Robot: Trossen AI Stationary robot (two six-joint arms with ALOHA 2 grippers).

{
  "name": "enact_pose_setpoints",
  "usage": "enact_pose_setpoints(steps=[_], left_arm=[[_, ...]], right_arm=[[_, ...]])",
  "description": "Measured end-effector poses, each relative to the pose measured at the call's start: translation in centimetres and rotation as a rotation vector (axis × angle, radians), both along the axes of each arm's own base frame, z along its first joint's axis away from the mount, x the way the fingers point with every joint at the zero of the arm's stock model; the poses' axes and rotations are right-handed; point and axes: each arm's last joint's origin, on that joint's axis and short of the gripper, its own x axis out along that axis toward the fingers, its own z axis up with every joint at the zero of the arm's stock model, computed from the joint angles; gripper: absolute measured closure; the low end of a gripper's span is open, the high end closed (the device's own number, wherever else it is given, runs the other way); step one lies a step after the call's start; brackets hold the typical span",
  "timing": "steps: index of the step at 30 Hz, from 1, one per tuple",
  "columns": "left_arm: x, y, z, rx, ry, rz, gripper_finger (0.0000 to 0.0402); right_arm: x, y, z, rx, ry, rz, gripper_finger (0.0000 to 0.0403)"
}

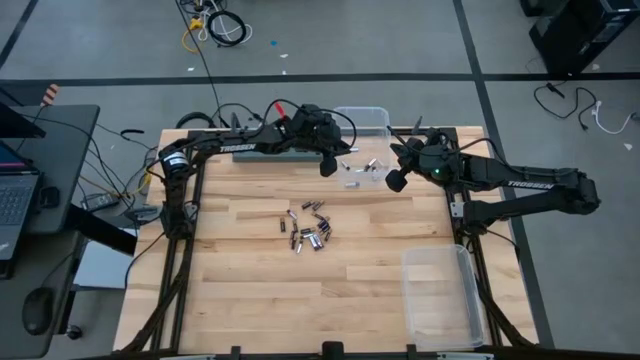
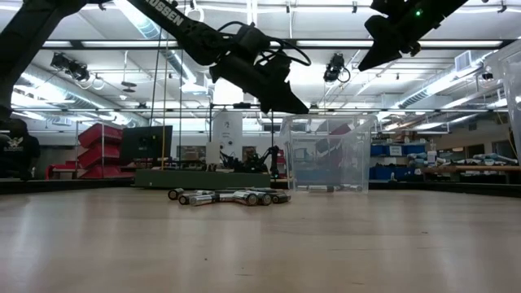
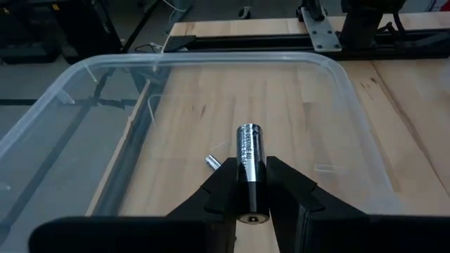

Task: Sort batteries
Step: Put the silver battery into the top transparent bin

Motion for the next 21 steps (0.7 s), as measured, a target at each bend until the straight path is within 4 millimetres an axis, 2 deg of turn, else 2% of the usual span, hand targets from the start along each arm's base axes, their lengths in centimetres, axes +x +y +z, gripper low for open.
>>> enact_pose_setpoints(steps=[7,12,17,21], left_arm=[[0.0,0.0,0.0,-0.001,0.0,0.0,0.0291],[0.0,-0.1,0.6,0.01,-0.022,-0.001,0.028],[-1.1,-0.8,3.6,0.044,-0.087,-0.004,0.028],[-2.5,-2.5,6.4,0.069,-0.098,-0.034,0.028]], right_arm=[[0.0,0.0,0.0,0.0,0.0,0.0,0.04],[0.0,0.0,0.0,0.004,-0.004,-0.002,0.04],[0.0,0.0,0.0,0.005,-0.003,-0.002,0.04],[0.0,0.0,0.0,0.005,-0.001,-0.002,0.04]])
